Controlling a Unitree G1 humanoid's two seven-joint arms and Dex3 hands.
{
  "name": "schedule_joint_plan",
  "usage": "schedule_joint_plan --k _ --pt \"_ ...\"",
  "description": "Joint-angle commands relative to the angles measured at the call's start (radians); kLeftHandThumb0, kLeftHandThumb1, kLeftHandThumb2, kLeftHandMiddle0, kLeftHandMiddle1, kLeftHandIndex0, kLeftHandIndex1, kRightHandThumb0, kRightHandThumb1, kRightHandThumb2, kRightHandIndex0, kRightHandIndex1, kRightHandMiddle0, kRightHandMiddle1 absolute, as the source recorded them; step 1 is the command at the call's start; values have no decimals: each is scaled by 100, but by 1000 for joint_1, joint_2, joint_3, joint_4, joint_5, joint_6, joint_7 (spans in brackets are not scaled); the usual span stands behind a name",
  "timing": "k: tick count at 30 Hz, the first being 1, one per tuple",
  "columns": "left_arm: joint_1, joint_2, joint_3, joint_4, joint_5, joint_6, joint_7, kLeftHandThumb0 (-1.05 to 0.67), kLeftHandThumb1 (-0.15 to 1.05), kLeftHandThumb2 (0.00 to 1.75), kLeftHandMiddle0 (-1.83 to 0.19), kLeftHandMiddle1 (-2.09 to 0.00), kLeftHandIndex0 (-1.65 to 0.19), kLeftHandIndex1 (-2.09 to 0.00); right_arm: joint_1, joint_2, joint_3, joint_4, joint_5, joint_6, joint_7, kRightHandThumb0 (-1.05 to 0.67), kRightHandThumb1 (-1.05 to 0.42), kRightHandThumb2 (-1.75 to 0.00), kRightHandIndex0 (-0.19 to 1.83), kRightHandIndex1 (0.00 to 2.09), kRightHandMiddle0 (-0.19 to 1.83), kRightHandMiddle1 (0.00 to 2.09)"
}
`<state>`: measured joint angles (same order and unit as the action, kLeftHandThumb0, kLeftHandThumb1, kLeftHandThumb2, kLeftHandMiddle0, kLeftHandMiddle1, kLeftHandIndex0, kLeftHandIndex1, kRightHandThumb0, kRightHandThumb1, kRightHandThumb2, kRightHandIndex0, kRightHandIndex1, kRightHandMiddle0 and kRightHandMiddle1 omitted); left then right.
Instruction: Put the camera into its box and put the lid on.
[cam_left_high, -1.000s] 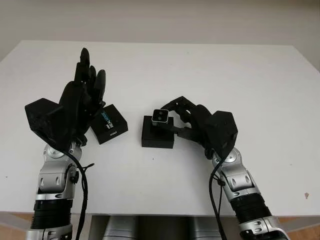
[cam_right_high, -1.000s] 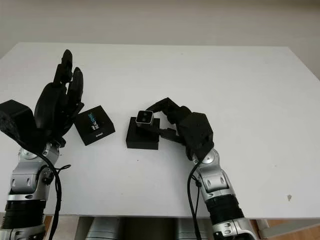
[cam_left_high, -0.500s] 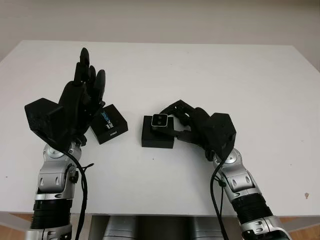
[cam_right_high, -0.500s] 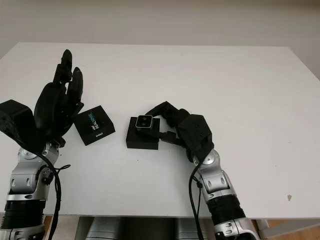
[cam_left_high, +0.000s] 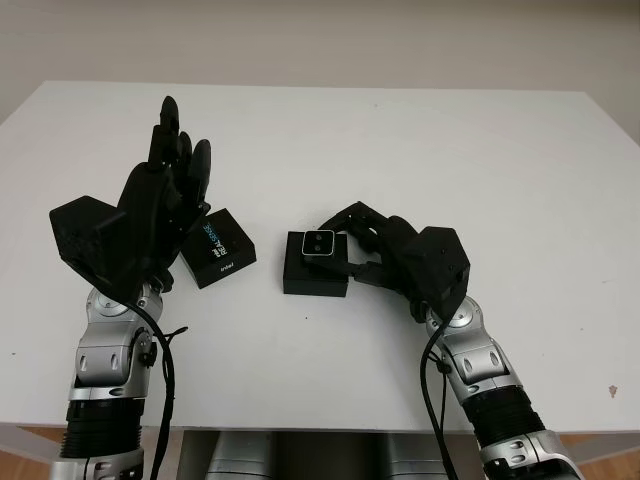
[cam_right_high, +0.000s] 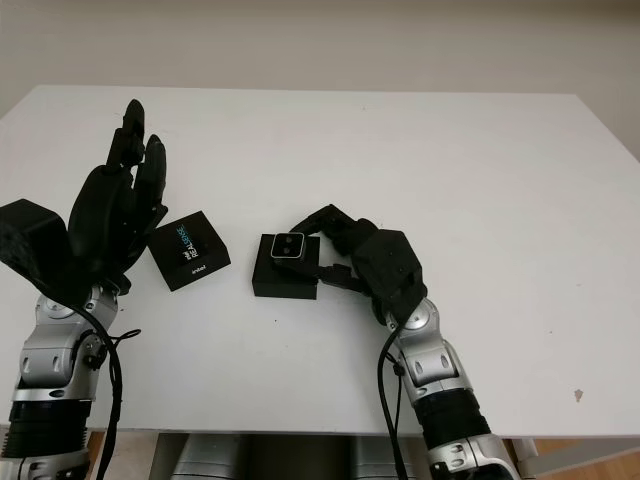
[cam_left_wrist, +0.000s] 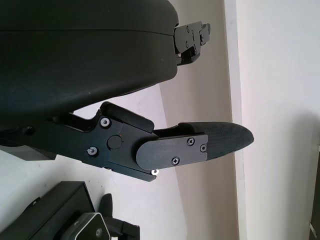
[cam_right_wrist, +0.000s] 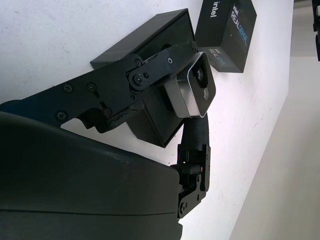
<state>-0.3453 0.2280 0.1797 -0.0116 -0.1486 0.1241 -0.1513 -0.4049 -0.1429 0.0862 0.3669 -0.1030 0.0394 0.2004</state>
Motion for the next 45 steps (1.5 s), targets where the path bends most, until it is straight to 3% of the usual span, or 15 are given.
schedule_joint_plan --k 1,45 --pt "-6 4 1 -21 -1 2 3 -74 105 53 19 0 19 0 -9 -5 4 18 -2 -6 2 -43 -93 -6 21 5 33 166" --pt "4 10 2 -36 -3 6 -4 -73 105 55 19 0 19 0 -8 -18 35 77 -39 -56 20 -43 -94 -5 20 5 29 169"
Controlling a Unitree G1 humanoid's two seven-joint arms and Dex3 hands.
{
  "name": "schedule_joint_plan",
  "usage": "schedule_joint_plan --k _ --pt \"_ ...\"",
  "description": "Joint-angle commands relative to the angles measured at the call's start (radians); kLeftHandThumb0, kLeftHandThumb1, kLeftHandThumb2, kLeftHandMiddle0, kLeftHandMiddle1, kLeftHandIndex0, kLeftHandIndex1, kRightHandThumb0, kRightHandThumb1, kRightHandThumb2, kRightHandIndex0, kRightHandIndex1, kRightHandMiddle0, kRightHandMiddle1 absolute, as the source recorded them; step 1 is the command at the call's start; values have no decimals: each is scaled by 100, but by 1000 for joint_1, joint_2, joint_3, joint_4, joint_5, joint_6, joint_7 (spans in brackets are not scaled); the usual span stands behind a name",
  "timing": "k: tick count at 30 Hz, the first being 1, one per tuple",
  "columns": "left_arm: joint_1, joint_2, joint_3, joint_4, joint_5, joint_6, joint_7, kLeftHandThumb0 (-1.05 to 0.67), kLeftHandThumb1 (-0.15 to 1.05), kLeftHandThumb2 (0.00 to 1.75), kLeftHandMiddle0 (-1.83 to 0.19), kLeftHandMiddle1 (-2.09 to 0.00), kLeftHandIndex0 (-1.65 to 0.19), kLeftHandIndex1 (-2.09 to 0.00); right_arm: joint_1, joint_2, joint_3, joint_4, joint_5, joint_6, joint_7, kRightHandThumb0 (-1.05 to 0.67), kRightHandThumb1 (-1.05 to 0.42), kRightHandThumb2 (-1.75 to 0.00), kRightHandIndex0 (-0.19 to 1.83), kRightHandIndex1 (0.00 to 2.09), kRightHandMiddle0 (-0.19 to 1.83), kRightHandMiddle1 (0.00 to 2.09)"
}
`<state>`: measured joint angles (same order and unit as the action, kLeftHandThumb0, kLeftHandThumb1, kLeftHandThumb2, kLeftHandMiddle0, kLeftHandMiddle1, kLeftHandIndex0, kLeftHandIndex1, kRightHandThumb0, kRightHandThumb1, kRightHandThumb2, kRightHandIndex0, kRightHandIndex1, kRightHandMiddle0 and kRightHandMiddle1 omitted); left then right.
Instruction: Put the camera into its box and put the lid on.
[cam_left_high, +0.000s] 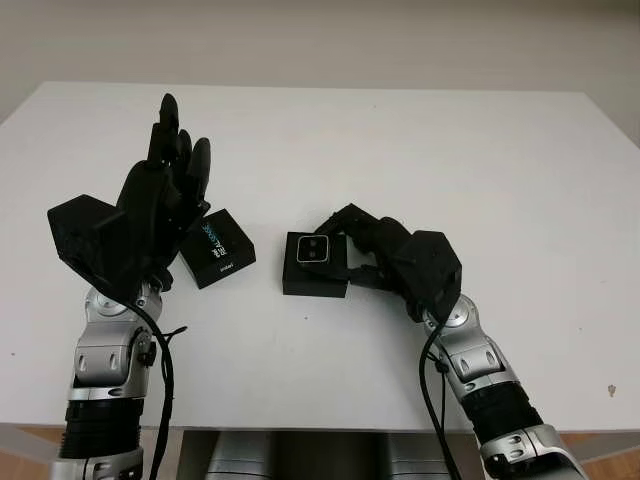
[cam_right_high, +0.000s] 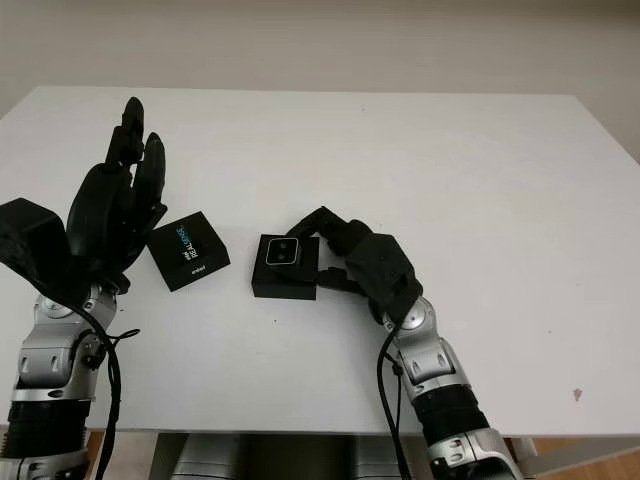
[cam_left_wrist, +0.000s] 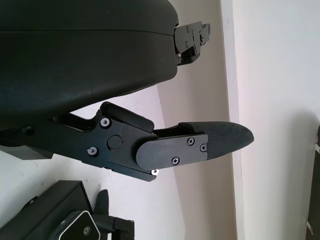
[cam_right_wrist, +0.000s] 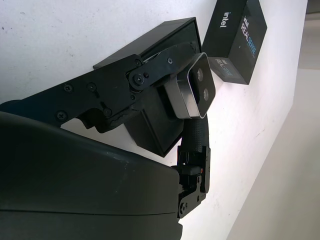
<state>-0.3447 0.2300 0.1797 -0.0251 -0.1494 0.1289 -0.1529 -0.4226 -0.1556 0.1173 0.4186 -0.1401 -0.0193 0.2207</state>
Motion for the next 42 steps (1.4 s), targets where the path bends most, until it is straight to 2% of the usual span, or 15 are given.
schedule_joint_plan --k 1,8,11,12,14,15,18,31,42 --pt "3 8 3 -22 -4 2 -3 -73 105 55 19 0 19 0 9 -5 4 30 -4 0 -1 -43 -94 -5 20 5 29 169" --pt "2 7 3 -24 -4 8 1 -73 105 54 19 0 19 0 6 -29 45 32 -64 -23 -2 -47 -95 -6 18 4 24 166" --pt "0 6 4 -25 -6 12 2 -74 105 54 19 0 19 0 6 -53 81 10 -107 -17 22 -54 -93 -5 8 3 12 118" --pt "0 6 4 -24 -6 12 1 -74 105 54 19 0 19 0 6 -60 93 1 -126 -15 23 -56 -93 -5 3 3 11 91" --pt "0 7 3 -22 -4 5 -1 -73 105 54 19 0 19 0 10 -69 109 -14 -155 -23 13 -59 -93 -5 -1 4 17 55" --pt "0 6 3 -23 -4 4 0 -73 105 54 19 0 19 0 13 -70 112 -23 -164 -24 6 -58 -92 -5 -3 4 18 41" --pt "0 6 4 -25 -7 8 -2 -73 105 54 19 0 19 0 20 -67 111 -34 -173 -39 -16 -57 -93 -6 -8 3 17 27" --pt "-4 7 1 -18 0 4 -1 -73 105 54 19 0 19 0 35 -74 93 -68 -166 -86 -68 -61 -95 -6 -15 3 11 15" --pt "-8 3 1 -20 -2 12 5 -73 105 53 19 0 19 0 38 -100 17 -214 -145 -88 -107 -62 -94 -5 -9 7 19 16"
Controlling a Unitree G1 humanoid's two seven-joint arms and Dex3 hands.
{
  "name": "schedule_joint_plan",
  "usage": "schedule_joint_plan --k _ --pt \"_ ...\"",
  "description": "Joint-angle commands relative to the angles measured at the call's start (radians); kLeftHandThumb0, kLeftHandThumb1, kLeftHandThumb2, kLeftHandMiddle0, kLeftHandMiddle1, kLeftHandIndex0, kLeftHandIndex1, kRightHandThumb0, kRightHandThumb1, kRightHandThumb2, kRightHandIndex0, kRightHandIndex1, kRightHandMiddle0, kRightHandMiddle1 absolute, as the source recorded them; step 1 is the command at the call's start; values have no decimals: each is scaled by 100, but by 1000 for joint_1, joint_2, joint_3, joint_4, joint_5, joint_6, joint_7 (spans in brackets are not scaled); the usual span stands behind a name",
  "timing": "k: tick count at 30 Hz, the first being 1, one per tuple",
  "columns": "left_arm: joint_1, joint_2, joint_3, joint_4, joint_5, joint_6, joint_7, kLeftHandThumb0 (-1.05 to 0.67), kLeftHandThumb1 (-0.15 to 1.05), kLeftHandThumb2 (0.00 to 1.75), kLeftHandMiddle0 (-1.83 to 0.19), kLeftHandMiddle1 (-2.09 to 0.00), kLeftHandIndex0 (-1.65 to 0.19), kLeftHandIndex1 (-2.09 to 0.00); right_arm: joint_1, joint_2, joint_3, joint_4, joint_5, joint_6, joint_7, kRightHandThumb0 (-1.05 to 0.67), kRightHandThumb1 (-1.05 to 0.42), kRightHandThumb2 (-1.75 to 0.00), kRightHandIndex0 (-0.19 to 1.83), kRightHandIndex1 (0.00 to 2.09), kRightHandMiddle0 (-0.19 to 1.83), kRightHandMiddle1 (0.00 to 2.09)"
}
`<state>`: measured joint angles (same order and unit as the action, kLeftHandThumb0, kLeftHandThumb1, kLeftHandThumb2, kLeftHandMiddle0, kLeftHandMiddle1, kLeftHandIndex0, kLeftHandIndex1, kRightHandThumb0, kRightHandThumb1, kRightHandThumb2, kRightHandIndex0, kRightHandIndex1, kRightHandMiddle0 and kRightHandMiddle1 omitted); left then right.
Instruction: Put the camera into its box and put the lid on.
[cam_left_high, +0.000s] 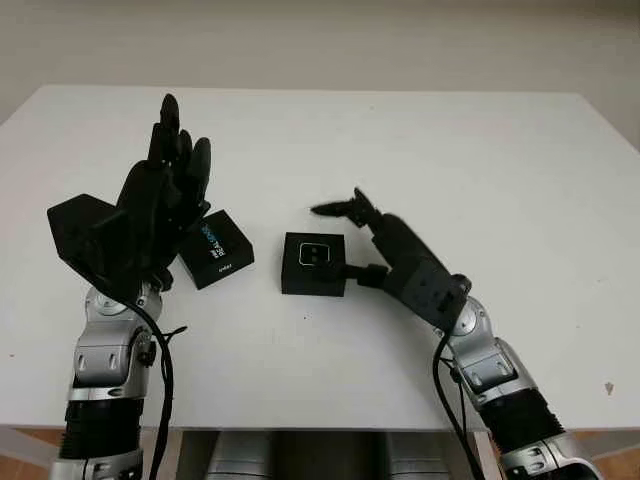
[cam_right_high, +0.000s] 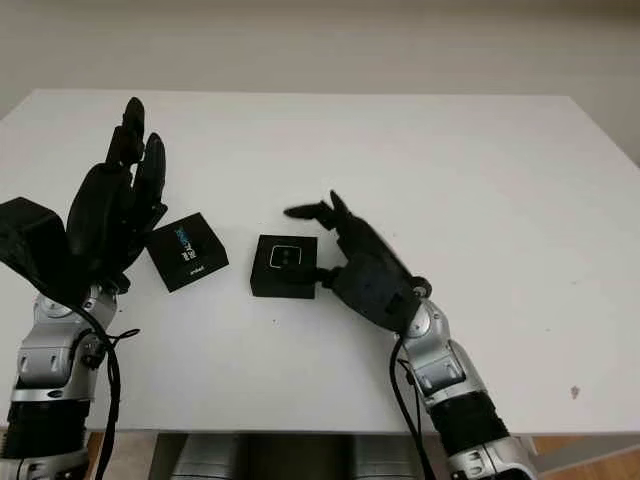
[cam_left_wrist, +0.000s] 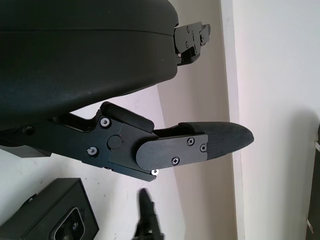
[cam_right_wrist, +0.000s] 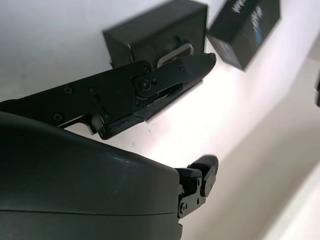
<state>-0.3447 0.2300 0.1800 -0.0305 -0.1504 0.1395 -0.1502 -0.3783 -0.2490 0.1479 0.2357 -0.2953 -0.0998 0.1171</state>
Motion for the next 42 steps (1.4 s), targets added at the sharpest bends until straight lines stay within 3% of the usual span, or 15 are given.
schedule_joint_plan --k 1,9,16,21,23,26,30,36,42 --pt "-8 2 0 -15 -2 2 3 -73 105 53 19 0 19 0 -8 -9 -23 -52 17 2 0 -61 -94 -5 -9 7 20 16" --pt "-14 7 -1 -6 -2 -1 -4 -73 105 54 19 0 19 0 -42 -49 -116 -199 67 78 19 -65 -91 -5 -10 5 14 12" --pt "-20 2 7 6 11 -26 18 -70 105 49 19 -1 19 -1 -48 -39 -159 -266 125 152 28 -65 -91 -6 -12 4 9 9" --pt "-12 70 -50 56 310 -148 197 -64 105 24 -14 -12 -9 -15 -54 -3 -218 -227 286 163 67 -63 -95 -6 -18 2 5 7" --pt "-7 129 -79 84 413 -172 213 -62 105 15 -19 -9 -13 -15 -64 4 -239 -209 337 168 79 -61 -95 -6 -18 2 4 6" --pt "-1 233 -125 89 524 -136 140 -69 104 10 -7 -3 -3 -8 -86 5 -267 -194 392 192 83 -66 -98 -7 -17 3 2 5" --pt "1 326 -164 69 569 -84 0 -76 102 6 10 -2 13 -2 -116 6 -312 -179 475 220 97 -76 -102 -7 -18 2 -7 1" --pt "-20 389 -201 126 591 -128 -72 -76 102 6 12 -4 12 -4 -148 -38 -343 -127 545 180 200 -79 -105 -10 -19 0 -19 0" --pt "-67 425 -243 198 601 -169 -143 -79 101 5 11 -5 13 -5 -143 -42 -356 -143 541 173 178 -83 -105 -10 -19 0 -19 0"
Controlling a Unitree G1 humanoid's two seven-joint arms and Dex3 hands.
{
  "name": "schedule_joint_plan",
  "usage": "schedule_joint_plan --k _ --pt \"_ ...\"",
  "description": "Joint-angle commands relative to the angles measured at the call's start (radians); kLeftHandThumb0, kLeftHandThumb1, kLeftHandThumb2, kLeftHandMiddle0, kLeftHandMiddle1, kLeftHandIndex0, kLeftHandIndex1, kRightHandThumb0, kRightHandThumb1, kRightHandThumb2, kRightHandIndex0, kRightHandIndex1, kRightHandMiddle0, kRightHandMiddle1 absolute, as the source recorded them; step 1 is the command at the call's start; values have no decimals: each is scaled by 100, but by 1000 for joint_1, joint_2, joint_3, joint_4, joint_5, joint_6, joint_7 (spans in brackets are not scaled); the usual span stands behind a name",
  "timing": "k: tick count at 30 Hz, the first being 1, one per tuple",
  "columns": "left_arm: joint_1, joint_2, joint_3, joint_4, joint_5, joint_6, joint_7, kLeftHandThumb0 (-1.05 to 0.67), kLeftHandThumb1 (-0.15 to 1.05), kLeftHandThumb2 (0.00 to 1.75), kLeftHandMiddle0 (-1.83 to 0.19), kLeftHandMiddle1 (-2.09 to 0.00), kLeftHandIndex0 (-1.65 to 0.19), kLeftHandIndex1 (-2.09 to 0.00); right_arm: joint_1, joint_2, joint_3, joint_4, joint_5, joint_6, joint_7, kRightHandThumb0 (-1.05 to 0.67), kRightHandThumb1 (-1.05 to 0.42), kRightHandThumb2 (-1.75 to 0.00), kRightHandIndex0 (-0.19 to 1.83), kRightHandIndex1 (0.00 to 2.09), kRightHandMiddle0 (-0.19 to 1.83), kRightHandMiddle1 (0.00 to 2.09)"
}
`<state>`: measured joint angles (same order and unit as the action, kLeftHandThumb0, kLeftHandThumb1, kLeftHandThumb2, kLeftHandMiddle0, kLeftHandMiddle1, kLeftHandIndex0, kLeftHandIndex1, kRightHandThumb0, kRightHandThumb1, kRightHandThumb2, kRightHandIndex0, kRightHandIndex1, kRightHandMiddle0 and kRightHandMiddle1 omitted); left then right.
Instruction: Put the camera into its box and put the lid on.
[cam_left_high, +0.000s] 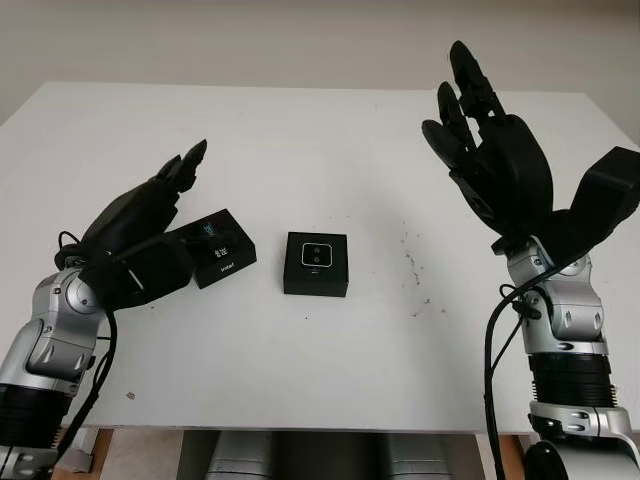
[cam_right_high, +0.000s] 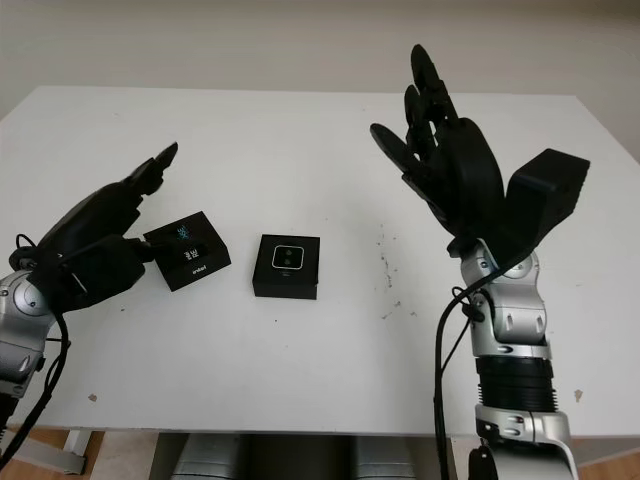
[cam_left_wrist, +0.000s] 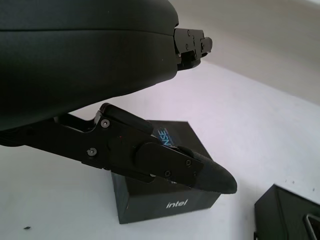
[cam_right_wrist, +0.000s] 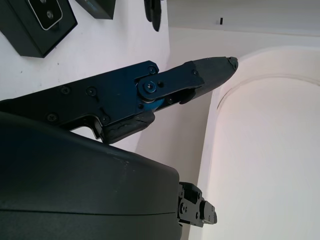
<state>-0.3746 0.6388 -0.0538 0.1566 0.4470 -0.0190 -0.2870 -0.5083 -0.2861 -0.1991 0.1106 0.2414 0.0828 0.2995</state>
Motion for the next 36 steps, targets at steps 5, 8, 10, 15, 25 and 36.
schedule_joint_plan --k 5,8,10,15,25,36 --pt "-75 8 -36 66 22 -4 -5 -75 99 4 12 -5 13 -5 -11 -7 -11 -15 -5 -22 -28 -82 -105 -12 -19 0 -19 0" --pt "-100 3 -58 116 46 -16 16 -76 100 5 12 -5 13 -5 -12 -7 -12 -12 -3 -24 -37 -82 -105 -12 -19 0 -19 0" --pt "-123 -4 -75 174 60 -39 42 -78 100 6 12 -5 14 -5 -14 -7 -13 -5 -4 -31 -40 -81 -105 -12 -19 0 -19 0" --pt "-179 -20 -112 314 84 -100 101 -79 99 5 13 -5 15 -5 -17 -9 -10 -6 -9 -16 -54 -79 -105 -15 -19 0 -19 0" --pt "-201 5 -124 365 25 -154 -8 -82 99 6 13 -5 15 -5 -13 -18 -6 -9 -32 -12 -80 -74 -105 -17 -19 0 -19 0" --pt "-151 38 -115 250 -7 -82 -110 -83 94 5 11 -6 12 -6 -12 -7 4 -16 -41 16 -100 -71 -105 -20 -19 0 -19 0"
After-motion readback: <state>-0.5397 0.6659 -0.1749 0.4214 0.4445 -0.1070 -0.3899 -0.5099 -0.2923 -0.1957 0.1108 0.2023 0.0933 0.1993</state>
